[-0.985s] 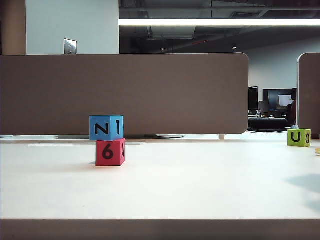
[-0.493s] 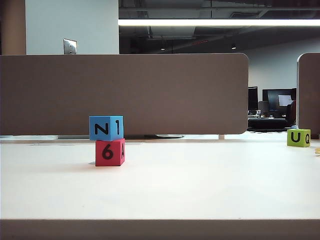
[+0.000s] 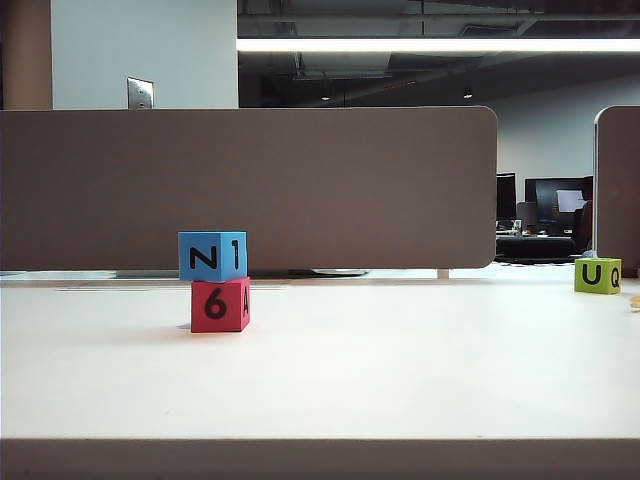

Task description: Stack the letter block on the right onto the letter block on the left.

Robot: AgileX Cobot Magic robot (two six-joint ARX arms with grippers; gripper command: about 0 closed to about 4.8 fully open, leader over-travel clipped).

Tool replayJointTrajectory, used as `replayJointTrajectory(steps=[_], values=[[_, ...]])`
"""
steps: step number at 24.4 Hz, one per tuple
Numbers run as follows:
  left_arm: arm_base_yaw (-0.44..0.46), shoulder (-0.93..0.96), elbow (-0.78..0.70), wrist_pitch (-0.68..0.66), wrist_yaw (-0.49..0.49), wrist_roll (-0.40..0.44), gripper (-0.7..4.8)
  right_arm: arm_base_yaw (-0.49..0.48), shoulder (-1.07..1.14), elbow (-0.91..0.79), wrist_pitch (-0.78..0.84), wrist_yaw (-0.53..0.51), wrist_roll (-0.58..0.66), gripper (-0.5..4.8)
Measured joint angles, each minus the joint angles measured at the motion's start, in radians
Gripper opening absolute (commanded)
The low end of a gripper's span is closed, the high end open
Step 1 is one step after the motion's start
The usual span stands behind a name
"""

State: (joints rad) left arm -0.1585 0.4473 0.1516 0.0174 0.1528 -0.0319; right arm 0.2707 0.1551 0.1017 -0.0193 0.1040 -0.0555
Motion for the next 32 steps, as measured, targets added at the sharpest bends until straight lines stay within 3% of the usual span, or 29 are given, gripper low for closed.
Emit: replayJointTrajectory(steps=[5,12,32], values=[[0.0,-0.01,-0.075,0.138,0.001,-0.004,-0.06,0.0,-0.111,-0.069,-0.006,-0.009,0.004,-0.08],[0.0,-0.122,-0.144,0.142,0.003,-0.007,-0.06,0.0,-0.154,-0.095,-0.046,-0.012,0.032,-0.08],[0.0,-0.451,-0.149,-0.093,0.045,-0.006,-0.06,0.0,-0.154,-0.095,-0.084,-0.02,0.024,-0.08]])
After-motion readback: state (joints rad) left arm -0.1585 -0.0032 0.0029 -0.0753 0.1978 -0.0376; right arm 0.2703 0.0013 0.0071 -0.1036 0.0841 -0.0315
